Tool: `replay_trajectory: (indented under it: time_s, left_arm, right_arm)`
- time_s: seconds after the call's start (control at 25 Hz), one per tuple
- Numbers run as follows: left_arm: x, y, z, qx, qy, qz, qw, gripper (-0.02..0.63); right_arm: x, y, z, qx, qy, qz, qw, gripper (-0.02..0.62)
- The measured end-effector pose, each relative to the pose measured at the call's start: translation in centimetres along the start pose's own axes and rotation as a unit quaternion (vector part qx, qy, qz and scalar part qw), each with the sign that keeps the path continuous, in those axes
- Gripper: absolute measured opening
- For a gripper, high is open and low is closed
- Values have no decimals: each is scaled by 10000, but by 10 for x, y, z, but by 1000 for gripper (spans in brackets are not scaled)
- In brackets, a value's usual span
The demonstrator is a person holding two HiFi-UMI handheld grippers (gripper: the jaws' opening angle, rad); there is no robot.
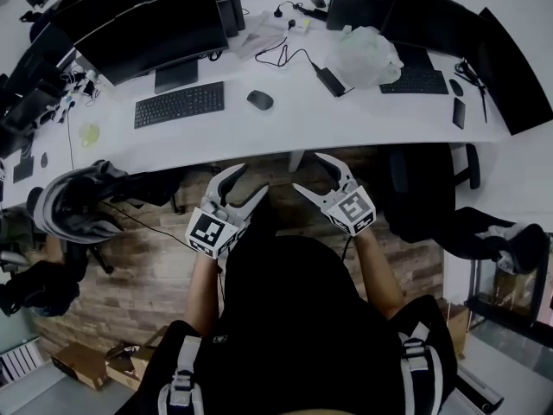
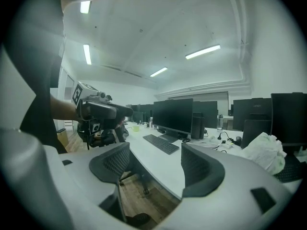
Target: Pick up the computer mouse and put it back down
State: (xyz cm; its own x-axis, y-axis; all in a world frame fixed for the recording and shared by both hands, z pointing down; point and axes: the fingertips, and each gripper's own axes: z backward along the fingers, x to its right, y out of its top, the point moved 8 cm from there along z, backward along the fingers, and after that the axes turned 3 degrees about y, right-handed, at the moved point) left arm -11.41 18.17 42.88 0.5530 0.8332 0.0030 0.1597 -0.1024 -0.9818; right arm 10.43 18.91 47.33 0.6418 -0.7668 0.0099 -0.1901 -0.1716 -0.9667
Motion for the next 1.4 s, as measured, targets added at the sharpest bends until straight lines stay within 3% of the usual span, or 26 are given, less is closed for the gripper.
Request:
replay_trajectory:
  time_s: [0.36,0.68,1.4]
  left_arm:
    - [-92,11,-44,12,-338,4,9994,227]
    - [-145,7,-70,-46,-637,6,9980,224]
    - [-201,-2,-83,-17,-1111,144,9937,216]
  right_arm:
    - [57,21,-68,-4,-201,-232,9995,321]
    - [81,22,-110,-179,-352,-350,9986,319]
    - [97,42,-180,-344,-397,-144,9985,316]
